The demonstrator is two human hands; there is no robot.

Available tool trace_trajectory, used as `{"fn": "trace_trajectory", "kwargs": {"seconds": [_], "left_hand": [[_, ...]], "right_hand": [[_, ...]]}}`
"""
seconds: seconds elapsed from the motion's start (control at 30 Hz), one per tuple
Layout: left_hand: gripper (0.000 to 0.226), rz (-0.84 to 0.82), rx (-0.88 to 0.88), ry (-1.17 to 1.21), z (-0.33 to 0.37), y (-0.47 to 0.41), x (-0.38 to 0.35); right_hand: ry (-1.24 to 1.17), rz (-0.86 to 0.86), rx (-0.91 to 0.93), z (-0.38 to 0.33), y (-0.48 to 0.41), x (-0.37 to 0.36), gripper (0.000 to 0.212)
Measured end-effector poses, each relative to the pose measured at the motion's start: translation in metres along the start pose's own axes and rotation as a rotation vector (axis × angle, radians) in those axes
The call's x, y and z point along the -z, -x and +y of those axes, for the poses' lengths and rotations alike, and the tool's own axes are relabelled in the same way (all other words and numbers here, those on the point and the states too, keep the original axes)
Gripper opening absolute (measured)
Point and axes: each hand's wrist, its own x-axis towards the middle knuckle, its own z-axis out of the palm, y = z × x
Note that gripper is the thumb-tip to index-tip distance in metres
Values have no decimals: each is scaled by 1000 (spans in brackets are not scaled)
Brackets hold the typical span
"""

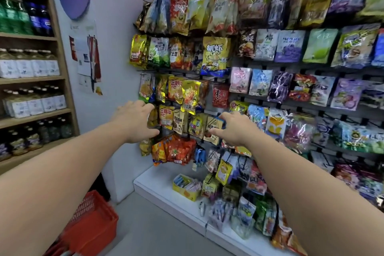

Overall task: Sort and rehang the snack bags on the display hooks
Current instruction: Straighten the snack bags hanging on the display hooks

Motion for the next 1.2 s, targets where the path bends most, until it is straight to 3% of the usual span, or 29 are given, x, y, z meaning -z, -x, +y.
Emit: {"fn": "trace_trajectory", "kwargs": {"seconds": [0.33, 0.6, 1.0, 1.2], "left_hand": [[89, 47, -62, 103, -73, -226, -104], [93, -14, -164, 120, -127, -389, -162], [89, -86, -203, 281, -119, -580, -263], [86, -123, -206, 372, -99, -674, -296]], "right_hand": [[-25, -5, -52, -36, -217, -66, 79], [-37, -43, -147, -63, -366, -105, 76], [-239, -4, -150, -26, -576, -179, 83], [-453, 162, -220, 5, -656, -221, 65]]}}
